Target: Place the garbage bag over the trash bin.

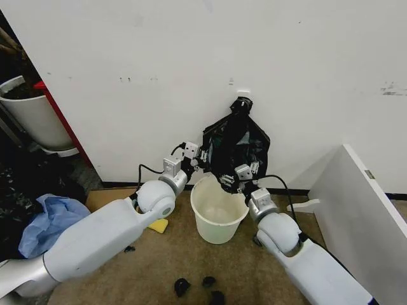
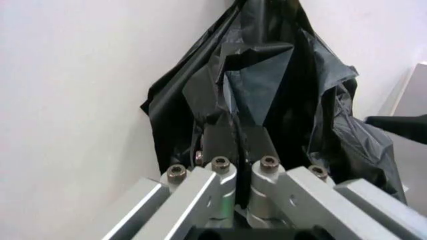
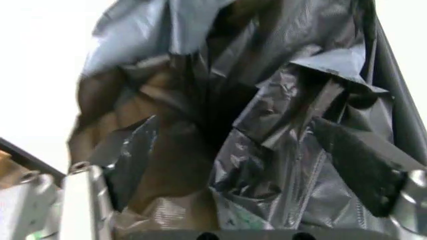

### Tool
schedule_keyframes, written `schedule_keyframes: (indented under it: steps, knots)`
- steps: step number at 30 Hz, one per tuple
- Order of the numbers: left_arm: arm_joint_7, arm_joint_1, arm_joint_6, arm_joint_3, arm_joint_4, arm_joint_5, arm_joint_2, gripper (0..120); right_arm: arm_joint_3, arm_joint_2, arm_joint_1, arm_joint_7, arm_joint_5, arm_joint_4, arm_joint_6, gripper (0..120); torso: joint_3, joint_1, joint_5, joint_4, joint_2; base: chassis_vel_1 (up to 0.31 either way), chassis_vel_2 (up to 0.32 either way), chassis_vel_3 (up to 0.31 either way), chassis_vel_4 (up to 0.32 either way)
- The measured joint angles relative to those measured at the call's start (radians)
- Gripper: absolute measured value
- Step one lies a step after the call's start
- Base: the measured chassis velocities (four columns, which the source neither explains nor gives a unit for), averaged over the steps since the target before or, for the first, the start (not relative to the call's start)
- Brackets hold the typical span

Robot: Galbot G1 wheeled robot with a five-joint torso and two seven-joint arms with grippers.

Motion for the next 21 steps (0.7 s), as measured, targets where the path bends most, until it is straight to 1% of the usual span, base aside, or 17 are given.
schedule_keyframes:
  steps: [2,6,8,9,10,11,12,14,15,16,19,21]
  knots:
    - [0.000,0.000,0.000,0.001,0.000,0.000,0.000,0,-0.006,0.004,0.010,0.007,-0.011,-0.014,-0.007,82,0.000,0.000,0.0000,-0.0001,0.000,0.000,0.000,0.000,0.000]
    - [0.000,0.000,0.000,0.003,-0.001,0.000,0.000,0,-0.026,0.017,0.043,0.023,-0.081,-0.063,-0.042,81,0.000,0.000,-0.0002,0.0000,0.000,0.000,0.000,0.000,0.000]
    - [0.000,0.000,0.000,0.004,-0.008,0.000,0.000,0,-0.033,0.026,0.059,0.045,-0.112,-0.096,-0.057,71,0.000,0.000,0.0000,0.0000,0.000,0.000,0.000,0.000,0.000]
    - [0.000,0.001,0.000,0.004,-0.011,0.000,0.000,0,-0.035,0.030,0.067,0.056,-0.132,-0.113,-0.063,68,0.000,0.000,-0.0001,0.0000,0.000,0.000,0.000,0.000,0.000]
    - [0.000,0.001,0.000,0.004,-0.011,0.000,0.000,0,-0.035,0.030,0.067,0.056,-0.132,-0.113,-0.063,68,0.000,0.000,-0.0001,0.0000,0.000,0.000,0.000,0.000,0.000]
    - [0.000,0.001,0.000,0.004,-0.013,0.000,0.000,0,-0.038,0.031,0.072,0.061,-0.148,-0.122,-0.066,64,0.000,0.000,-0.0001,-0.0001,0.000,0.000,0.000,0.000,0.000]
    - [-0.001,0.007,0.000,0.003,-0.017,-0.001,0.001,0,-0.049,0.031,0.089,0.078,-0.191,-0.147,-0.084,52,0.000,0.000,-0.0001,0.0000,0.000,0.000,0.000,0.000,0.000]
    - [-0.002,0.010,0.000,0.001,-0.018,-0.001,0.001,0,-0.053,0.034,0.093,0.090,-0.193,-0.152,-0.091,43,0.000,0.000,-0.0001,-0.0001,0.000,0.000,0.000,0.000,0.000]
    - [-0.002,0.010,0.000,0.001,-0.018,-0.001,0.001,0,-0.053,0.034,0.093,0.090,-0.193,-0.152,-0.091,43,0.000,0.000,-0.0001,-0.0001,0.000,0.000,0.000,0.000,0.000]
    - [-0.002,0.012,-0.001,0.000,-0.019,-0.001,0.002,0,-0.056,0.037,0.095,0.099,-0.193,-0.153,-0.092,38,0.000,0.000,-0.0001,-0.0001,0.000,0.000,0.000,0.000,0.000]
    - [-0.005,0.018,-0.001,-0.004,-0.023,-0.001,0.005,0,-0.056,0.041,0.095,0.115,-0.190,-0.152,-0.098,26,0.000,0.000,-0.0001,0.0000,0.000,0.000,0.000,0.000,0.000]
    - [-0.005,0.022,-0.001,-0.007,-0.028,-0.001,0.009,0,-0.054,0.037,0.095,0.124,-0.152,-0.146,-0.111,19,0.000,0.000,-0.0001,0.0000,0.000,0.000,0.000,0.000,0.000]
